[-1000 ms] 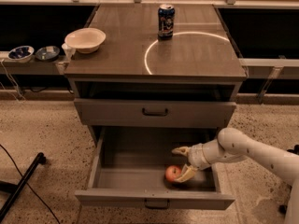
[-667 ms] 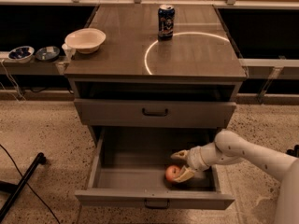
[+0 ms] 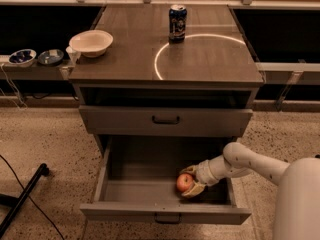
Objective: Pick apple from middle drawer and place on counter
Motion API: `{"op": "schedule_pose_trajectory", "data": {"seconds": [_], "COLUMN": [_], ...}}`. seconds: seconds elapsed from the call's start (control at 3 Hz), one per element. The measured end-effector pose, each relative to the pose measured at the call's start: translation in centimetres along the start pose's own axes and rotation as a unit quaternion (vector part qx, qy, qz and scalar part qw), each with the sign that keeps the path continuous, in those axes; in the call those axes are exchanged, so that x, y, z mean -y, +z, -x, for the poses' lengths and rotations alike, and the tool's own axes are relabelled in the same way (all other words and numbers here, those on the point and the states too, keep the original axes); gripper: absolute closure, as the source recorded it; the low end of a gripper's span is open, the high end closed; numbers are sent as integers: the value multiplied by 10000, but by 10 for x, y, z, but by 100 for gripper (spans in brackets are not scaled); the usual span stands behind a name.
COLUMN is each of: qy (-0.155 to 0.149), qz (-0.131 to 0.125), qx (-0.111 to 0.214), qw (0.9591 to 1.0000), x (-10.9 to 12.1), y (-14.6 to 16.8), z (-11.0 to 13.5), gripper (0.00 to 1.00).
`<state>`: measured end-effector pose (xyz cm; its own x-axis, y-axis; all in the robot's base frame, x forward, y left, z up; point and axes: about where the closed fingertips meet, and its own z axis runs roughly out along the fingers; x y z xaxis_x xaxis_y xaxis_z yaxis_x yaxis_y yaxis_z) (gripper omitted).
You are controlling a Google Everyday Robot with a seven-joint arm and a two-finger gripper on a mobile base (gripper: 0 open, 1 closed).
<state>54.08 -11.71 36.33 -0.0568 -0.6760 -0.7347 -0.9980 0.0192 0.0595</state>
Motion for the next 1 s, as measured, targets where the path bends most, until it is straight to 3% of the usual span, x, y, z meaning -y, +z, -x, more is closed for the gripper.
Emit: {"op": "schedule_pose_trajectory", "data": {"seconds": [0.33,0.67,1.0], "qy": [2,-64,-255], "qz": [184,185,-31], "qx": [93,481,1153], "qw": [9998,9986,9930], "x": [-1,0,-1], "y": [10,5,-21], "z": [-6,-1,12], "gripper": [52,76,98]}}
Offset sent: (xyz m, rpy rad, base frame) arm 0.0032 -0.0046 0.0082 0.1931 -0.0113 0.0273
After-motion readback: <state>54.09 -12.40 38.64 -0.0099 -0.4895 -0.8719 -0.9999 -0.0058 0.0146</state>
